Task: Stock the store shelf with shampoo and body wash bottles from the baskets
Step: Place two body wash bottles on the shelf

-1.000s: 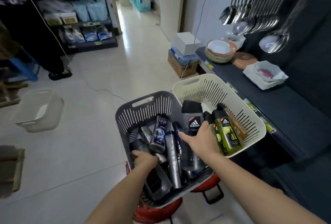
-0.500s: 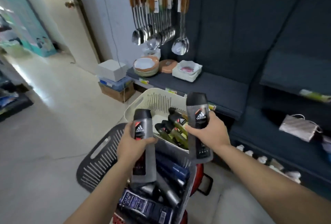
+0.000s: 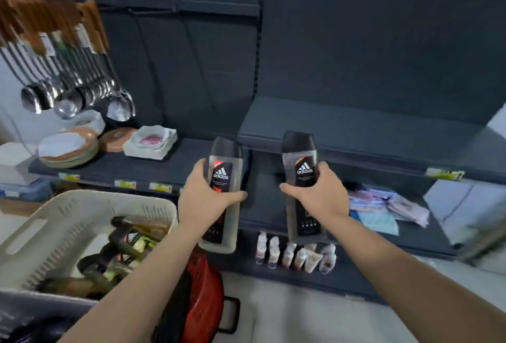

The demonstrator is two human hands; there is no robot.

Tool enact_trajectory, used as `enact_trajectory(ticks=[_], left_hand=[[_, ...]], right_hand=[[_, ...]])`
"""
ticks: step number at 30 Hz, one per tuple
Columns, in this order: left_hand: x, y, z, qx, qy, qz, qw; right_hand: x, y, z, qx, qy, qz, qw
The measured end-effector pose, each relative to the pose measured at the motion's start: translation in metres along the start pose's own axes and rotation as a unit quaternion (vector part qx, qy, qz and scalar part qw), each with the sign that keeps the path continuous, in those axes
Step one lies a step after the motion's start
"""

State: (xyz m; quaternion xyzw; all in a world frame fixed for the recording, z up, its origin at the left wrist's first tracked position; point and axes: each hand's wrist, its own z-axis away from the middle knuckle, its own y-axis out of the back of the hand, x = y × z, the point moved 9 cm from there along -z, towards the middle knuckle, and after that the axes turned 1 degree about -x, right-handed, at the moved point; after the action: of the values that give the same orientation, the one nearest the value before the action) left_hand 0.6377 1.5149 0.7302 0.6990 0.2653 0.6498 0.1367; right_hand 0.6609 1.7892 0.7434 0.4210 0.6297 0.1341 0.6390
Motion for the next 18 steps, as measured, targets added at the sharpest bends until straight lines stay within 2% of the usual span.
enact_trajectory(ticks=[7, 18], left_hand=[[0.096, -0.128, -0.022, -0.071, -0.053, 0.026, 0.996], [0.250, -0.234, -0.088, -0.099, -0.219, 0.004, 0.971]], right_hand=[[0.084, 0.108, -0.073, 0.077, -0.039, 0.022, 0.996], [0.147, 0.209, -0.174, 0.180, -0.079, 0.015, 0.980]])
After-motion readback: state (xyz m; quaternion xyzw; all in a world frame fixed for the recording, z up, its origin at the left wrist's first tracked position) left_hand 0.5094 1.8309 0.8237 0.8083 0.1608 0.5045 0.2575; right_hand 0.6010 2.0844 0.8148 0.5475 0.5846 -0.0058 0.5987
